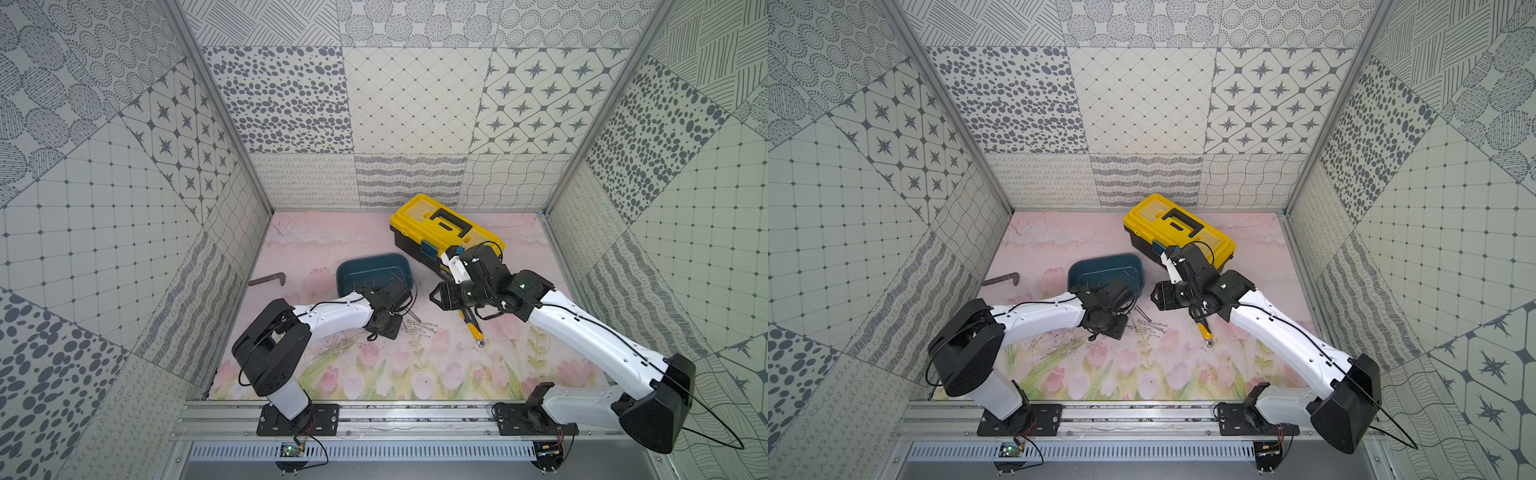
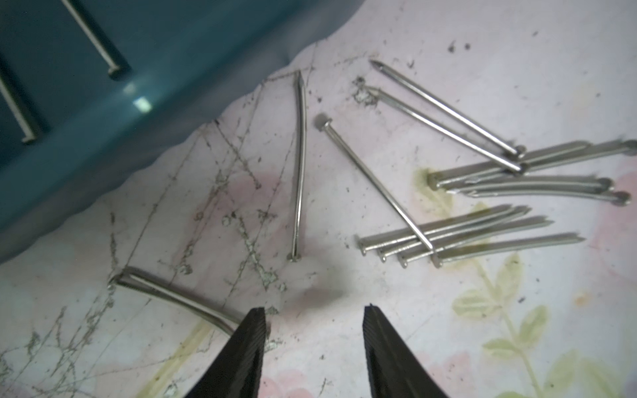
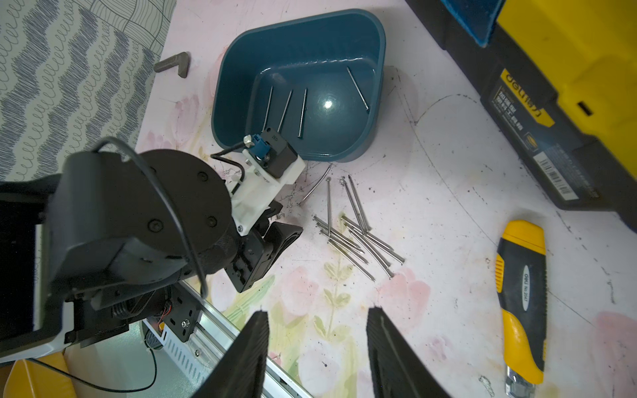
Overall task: Put the nails on the desktop into the storage box
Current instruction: Pick up the nail from the center of the board.
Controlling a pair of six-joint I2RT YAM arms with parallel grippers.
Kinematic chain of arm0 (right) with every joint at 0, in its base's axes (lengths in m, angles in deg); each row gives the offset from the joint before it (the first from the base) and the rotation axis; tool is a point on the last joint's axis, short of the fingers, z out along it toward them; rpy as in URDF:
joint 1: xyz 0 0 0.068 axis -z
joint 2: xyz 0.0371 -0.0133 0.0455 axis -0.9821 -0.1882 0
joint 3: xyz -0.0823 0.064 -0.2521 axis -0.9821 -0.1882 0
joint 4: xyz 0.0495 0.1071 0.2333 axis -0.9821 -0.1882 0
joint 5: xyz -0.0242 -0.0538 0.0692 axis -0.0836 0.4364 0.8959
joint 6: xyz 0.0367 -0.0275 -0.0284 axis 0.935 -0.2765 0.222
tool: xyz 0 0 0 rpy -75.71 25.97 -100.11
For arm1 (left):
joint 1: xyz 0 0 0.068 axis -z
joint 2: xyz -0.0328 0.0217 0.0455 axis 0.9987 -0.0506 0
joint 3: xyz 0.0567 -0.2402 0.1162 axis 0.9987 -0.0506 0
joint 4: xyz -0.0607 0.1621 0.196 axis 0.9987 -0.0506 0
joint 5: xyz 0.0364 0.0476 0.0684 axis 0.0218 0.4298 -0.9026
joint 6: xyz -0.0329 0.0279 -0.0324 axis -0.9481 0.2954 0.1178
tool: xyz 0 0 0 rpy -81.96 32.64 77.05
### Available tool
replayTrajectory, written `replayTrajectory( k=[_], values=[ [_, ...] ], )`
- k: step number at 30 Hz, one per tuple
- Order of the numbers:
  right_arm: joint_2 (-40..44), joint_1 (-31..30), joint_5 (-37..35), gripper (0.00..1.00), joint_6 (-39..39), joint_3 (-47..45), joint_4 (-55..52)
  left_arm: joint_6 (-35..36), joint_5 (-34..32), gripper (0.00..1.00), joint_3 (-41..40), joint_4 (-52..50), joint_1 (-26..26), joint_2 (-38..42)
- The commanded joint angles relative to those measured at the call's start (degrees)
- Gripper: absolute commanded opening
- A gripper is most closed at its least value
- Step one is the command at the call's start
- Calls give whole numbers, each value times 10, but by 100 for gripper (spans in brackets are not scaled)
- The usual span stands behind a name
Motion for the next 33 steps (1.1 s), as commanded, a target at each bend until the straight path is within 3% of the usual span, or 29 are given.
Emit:
replayTrajectory(
  k=[1,13,24,33],
  values=[
    [4,4,-6,51,1,3,-1,35,-17,49,16,45,-7,-30],
    [2,5,-21,51,7,7,-11,85,0,42,52,52,-26,-92],
    [17,6,-46,51,14,-4,-10,81,-22,20,30,-18,-27,-96],
    [17,6,-55,51,14,2,-10,57,7,0,44,-58,-28,-102]
  ],
)
